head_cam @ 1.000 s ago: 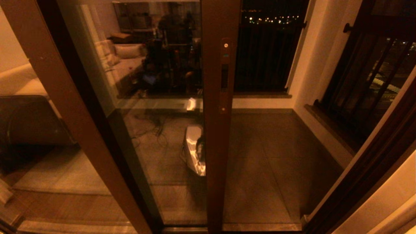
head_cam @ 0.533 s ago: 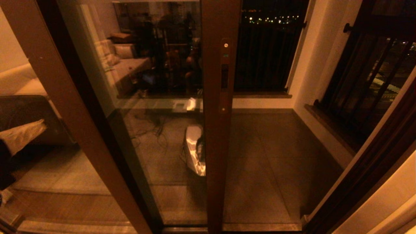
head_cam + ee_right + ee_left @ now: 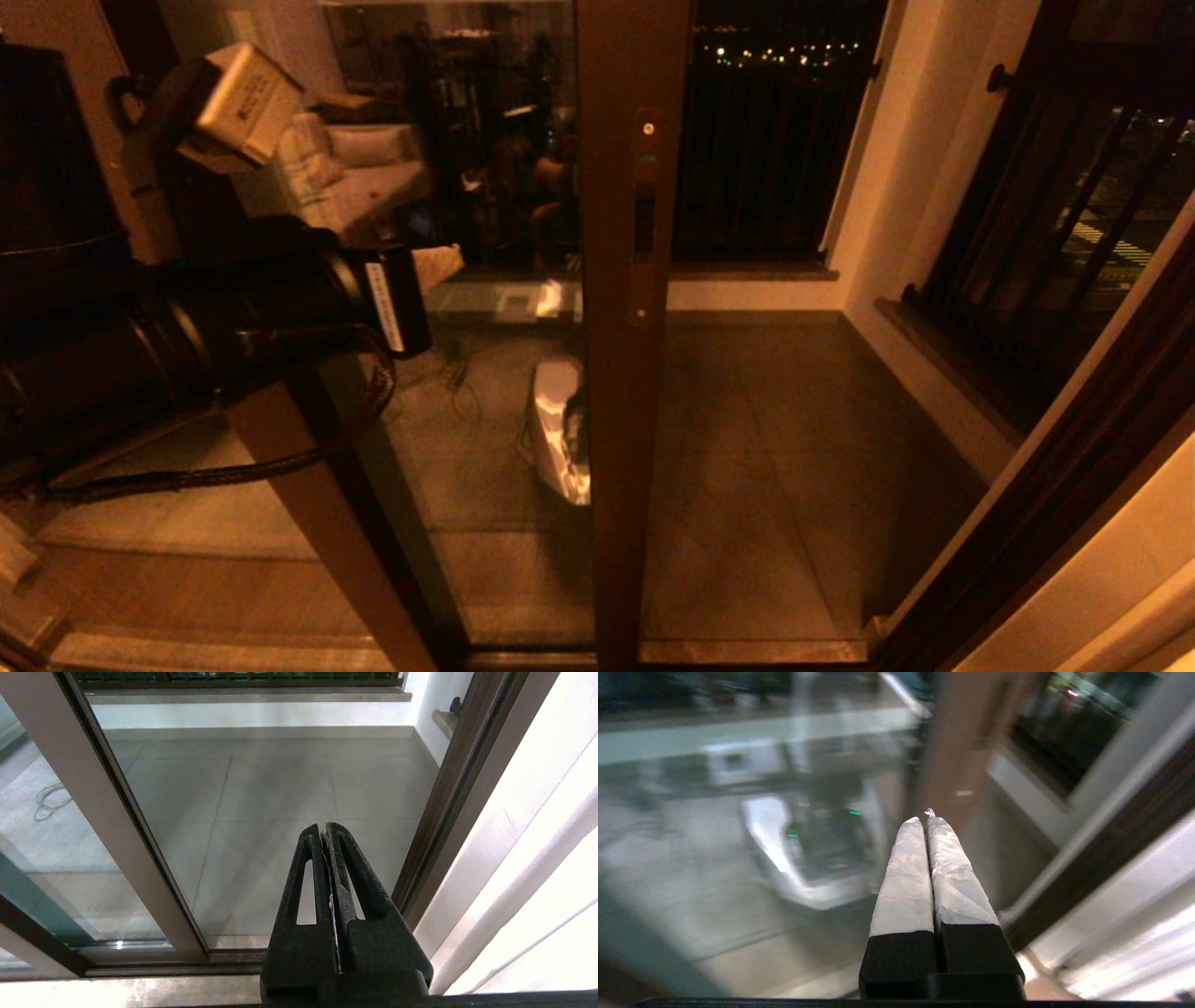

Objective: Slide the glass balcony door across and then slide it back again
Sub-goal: Open the slid door

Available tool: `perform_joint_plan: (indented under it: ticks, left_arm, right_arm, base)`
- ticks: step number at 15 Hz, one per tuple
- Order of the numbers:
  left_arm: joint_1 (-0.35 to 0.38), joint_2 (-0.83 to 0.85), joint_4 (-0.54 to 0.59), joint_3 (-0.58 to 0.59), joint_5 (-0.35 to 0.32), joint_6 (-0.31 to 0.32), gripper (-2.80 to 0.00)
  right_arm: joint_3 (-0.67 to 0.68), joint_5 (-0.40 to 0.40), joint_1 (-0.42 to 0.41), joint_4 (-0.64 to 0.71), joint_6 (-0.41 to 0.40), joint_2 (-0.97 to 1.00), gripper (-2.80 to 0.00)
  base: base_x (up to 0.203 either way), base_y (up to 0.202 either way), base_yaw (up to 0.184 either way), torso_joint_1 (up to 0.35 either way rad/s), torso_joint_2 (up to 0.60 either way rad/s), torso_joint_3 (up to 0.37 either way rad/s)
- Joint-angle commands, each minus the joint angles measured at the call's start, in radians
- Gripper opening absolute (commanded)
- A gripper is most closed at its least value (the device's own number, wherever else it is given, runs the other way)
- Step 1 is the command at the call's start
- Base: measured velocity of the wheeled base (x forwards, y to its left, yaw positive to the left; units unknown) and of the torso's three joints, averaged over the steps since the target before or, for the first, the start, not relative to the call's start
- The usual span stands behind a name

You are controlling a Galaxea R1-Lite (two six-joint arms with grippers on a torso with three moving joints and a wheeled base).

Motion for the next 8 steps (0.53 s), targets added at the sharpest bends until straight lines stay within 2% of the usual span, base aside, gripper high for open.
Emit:
perform_joint_plan:
  ticks: [1, 8]
  left_arm:
    - [-0.050, 0.096, 0.017, -0.073, 0.004, -0.006, -2.80]
    - [-0.107, 0.347, 0.038, -0.338, 0.003, -0.035, -2.80]
  right_arm:
    - [0.000, 0.001, -0.001, -0.001, -0.001, 0.000, -2.80]
    - [0.000, 0.001, 0.001, 0.000, -0.001, 0.000, -2.80]
  base:
    - [0.000, 0.000, 0.000, 0.000, 0.00, 0.000]
    - [0.000, 0.000, 0.000, 0.000, 0.00, 0.000]
